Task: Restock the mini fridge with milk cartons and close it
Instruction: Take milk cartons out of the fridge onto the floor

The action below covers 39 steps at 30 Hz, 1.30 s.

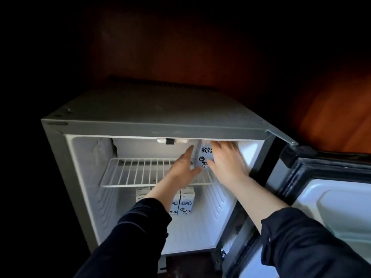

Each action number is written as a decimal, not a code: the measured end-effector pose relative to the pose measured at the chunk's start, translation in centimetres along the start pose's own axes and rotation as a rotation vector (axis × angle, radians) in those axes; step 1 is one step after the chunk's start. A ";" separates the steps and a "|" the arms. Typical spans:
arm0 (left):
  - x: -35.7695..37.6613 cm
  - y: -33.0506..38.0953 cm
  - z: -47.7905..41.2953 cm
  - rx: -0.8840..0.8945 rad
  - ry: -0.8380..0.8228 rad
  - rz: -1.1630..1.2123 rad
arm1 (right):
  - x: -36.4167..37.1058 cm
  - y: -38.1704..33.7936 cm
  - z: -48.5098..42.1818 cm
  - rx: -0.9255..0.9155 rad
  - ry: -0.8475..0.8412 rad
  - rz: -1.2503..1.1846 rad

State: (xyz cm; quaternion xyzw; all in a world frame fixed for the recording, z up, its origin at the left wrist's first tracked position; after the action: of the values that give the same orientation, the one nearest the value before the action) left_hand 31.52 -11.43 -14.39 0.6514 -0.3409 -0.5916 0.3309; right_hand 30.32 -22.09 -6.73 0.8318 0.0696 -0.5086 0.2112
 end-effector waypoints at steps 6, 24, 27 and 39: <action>0.4 0.7 -2.2 0.070 0.026 0.180 | -0.4 0.4 -0.1 0.019 0.075 0.053; -1.6 1.8 4.2 0.153 0.063 0.074 | -3.5 0.3 2.8 -0.078 -0.034 -0.280; -2.6 2.6 6.2 0.164 0.055 -0.009 | -4.7 0.3 4.2 -0.107 -0.031 -0.321; -2.2 6.2 17.1 0.169 -0.102 -0.132 | -8.5 0.5 12.7 -0.166 -0.207 -0.431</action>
State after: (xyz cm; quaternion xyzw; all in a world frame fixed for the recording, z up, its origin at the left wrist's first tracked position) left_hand 14.01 -13.44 -9.42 0.6669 -0.3626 -0.6137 0.2172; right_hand 16.12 -27.07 -4.18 0.7210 0.2648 -0.6169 0.1715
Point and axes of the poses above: each hand's wrist, its own z-axis away from the middle knuckle, its own x-axis out of the palm, y = z × x, the point moved 7 cm from there along -z, towards the middle knuckle, and after that the axes turned 8 degrees about z, right-handed, at the moved point
